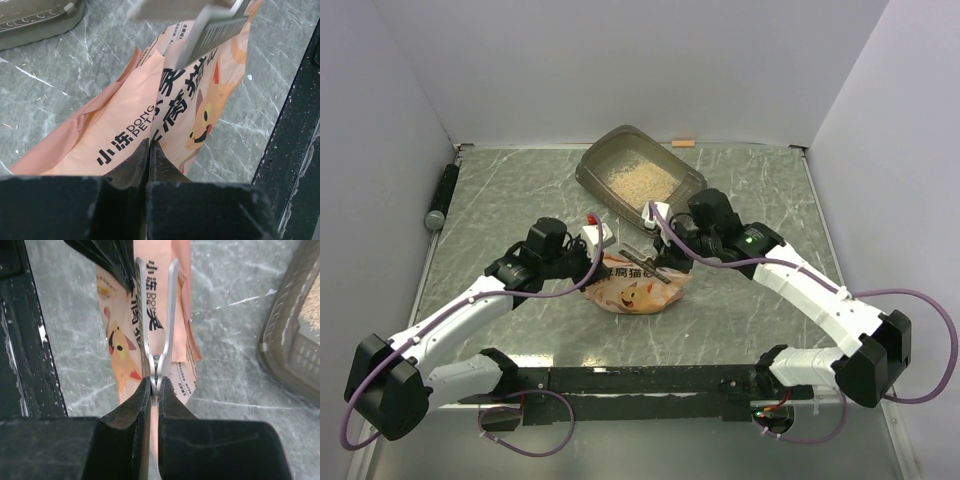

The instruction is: Fill the litter box with clean litter

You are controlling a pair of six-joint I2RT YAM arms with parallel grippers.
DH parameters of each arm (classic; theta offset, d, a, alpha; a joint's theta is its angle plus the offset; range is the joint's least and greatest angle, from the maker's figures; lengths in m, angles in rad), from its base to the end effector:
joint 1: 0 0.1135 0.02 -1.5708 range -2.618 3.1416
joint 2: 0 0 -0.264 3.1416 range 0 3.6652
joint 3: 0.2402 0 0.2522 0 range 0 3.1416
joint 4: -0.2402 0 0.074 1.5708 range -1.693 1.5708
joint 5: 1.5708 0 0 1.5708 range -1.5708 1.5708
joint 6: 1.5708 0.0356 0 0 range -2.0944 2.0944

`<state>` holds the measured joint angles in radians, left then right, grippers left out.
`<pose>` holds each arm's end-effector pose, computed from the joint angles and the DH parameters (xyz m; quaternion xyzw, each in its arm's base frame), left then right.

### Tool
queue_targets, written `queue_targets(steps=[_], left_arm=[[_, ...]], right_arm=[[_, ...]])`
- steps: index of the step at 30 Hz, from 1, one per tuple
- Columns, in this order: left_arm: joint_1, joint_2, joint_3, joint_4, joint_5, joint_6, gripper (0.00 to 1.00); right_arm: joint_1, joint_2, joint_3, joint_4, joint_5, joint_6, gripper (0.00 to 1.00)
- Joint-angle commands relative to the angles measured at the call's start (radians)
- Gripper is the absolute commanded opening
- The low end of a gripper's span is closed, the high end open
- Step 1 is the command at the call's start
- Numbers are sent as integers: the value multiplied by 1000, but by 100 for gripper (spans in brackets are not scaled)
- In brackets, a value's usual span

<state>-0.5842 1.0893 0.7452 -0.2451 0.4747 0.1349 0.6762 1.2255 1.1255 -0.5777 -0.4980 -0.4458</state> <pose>0.1882 -0.1440 0.2626 0.4054 0.7634 -0.3042 0.4004 0.1940 0.1775 0.3312 -0.5552 0.6835 0.2689 0.3902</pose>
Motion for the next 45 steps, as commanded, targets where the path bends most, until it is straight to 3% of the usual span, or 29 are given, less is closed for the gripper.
queue_targets(steps=[1, 20, 45], left_arm=[[1, -34, 19, 7, -70, -20, 5], [1, -91, 11, 6, -105, -40, 6], [1, -98, 6, 7, -116, -46, 5]], right_arm=[[16, 25, 37, -92, 27, -65, 0], [103, 157, 233, -379, 280, -166, 0], [166, 243, 69, -258, 231, -82, 0]])
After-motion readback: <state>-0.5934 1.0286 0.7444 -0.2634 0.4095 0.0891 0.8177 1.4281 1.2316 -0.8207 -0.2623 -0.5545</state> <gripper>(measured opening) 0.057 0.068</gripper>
